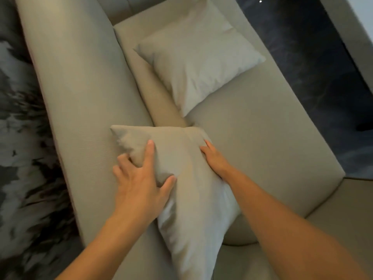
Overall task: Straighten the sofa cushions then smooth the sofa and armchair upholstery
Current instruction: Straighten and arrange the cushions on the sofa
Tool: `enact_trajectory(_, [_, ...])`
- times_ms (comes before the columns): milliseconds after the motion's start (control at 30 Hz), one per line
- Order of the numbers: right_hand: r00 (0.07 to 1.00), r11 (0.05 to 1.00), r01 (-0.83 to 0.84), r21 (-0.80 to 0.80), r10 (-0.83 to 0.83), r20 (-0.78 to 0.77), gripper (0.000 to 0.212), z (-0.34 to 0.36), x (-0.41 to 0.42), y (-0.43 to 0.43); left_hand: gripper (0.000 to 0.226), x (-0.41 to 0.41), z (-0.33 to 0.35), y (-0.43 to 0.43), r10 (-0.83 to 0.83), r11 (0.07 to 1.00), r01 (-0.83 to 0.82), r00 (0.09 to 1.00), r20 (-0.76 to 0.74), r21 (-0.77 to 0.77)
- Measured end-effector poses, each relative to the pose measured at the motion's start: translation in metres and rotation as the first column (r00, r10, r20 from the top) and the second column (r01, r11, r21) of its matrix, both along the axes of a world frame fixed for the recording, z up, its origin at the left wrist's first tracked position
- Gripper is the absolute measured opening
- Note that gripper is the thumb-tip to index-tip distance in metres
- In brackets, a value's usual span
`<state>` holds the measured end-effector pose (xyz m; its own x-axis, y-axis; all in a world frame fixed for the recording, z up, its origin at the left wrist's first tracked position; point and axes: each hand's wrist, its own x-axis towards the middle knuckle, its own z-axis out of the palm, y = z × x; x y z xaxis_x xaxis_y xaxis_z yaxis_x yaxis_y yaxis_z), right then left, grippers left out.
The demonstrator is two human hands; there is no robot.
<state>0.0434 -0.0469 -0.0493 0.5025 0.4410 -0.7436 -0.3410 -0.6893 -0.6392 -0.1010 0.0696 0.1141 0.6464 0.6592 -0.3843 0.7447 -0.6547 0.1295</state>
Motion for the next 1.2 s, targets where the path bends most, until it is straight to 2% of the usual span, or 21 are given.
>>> enact_trajectory(67, [0.997,0.997,-0.060,-0.053,0.058,-0.047,0.056,0.010,0.018,-0.002,0.084,0.025,0.006,0.004,-0.145,0.971,0.155,0.987,-0.065,0.184])
enact_trajectory(133, [0.994,0.991,-0.079,-0.108,0.071,-0.078,0.057,0.021,0.049,0.004,0.069,0.067,0.009,0.015,-0.192,0.952,0.208,0.977,-0.090,0.223])
enact_trajectory(233, [0.998,0.994,-0.041,-0.103,0.045,0.036,0.058,0.033,0.120,0.031,0.057,0.148,-0.011,0.040,-0.142,0.990,0.142,0.990,0.011,0.017])
enact_trajectory(300, [0.975,0.997,-0.029,-0.071,0.043,0.219,0.060,0.038,0.174,0.055,0.064,0.197,-0.037,0.065,-0.001,0.980,0.020,0.995,0.098,-0.198])
enact_trajectory(367, [0.911,0.999,-0.011,-0.039,0.026,0.411,0.062,0.037,0.225,0.076,0.077,0.238,-0.075,0.099,0.209,0.920,-0.132,0.962,0.175,-0.369])
enact_trajectory(433, [0.838,0.999,0.021,-0.039,0.004,0.545,0.065,0.027,0.266,0.093,0.086,0.266,-0.117,0.134,0.348,0.860,-0.216,0.911,0.223,-0.462])
enact_trajectory(500, [0.798,0.995,0.049,-0.091,0.016,0.603,0.073,0.005,0.292,0.104,0.091,0.281,-0.157,0.161,0.327,0.871,-0.207,0.921,0.211,-0.446])
enact_trajectory(600, [0.828,0.974,0.143,-0.175,-0.021,0.560,0.088,-0.040,0.302,0.115,0.110,0.292,-0.199,0.182,0.296,0.868,-0.188,0.939,0.176,-0.460])
enact_trajectory(733, [0.764,0.950,0.310,0.027,-0.266,0.587,0.077,-0.097,0.278,0.123,0.112,0.294,-0.238,0.179,0.386,0.777,-0.178,0.893,0.232,-0.604])
enact_trajectory(800, [0.721,0.932,0.344,0.111,-0.338,0.604,0.075,-0.111,0.270,0.121,0.108,0.290,-0.251,0.170,0.405,0.792,-0.153,0.857,0.320,-0.591])
enact_trajectory(867, [0.709,0.927,0.355,0.124,-0.354,0.610,0.075,-0.113,0.270,0.117,0.104,0.289,-0.252,0.164,0.432,0.801,-0.148,0.814,0.388,-0.580])
enact_trajectory(967, [0.718,0.919,0.385,0.083,-0.355,0.598,0.077,-0.103,0.273,0.118,0.098,0.292,-0.237,0.160,0.439,0.820,-0.154,0.788,0.431,-0.552])
enact_trajectory(1067, [0.742,0.902,0.431,0.030,-0.373,0.557,0.079,-0.085,0.272,0.125,0.089,0.295,-0.205,0.158,0.348,0.887,-0.123,0.812,0.469,-0.446])
enact_trajectory(1133, [0.785,0.890,0.455,0.008,-0.405,0.468,0.082,-0.070,0.270,0.135,0.081,0.298,-0.172,0.166,0.286,0.925,-0.105,0.824,0.489,-0.364])
enact_trajectory(1200, [0.821,0.862,0.501,0.081,-0.502,0.272,0.080,-0.050,0.266,0.151,0.074,0.302,-0.133,0.181,0.211,0.961,-0.092,0.854,0.476,-0.260])
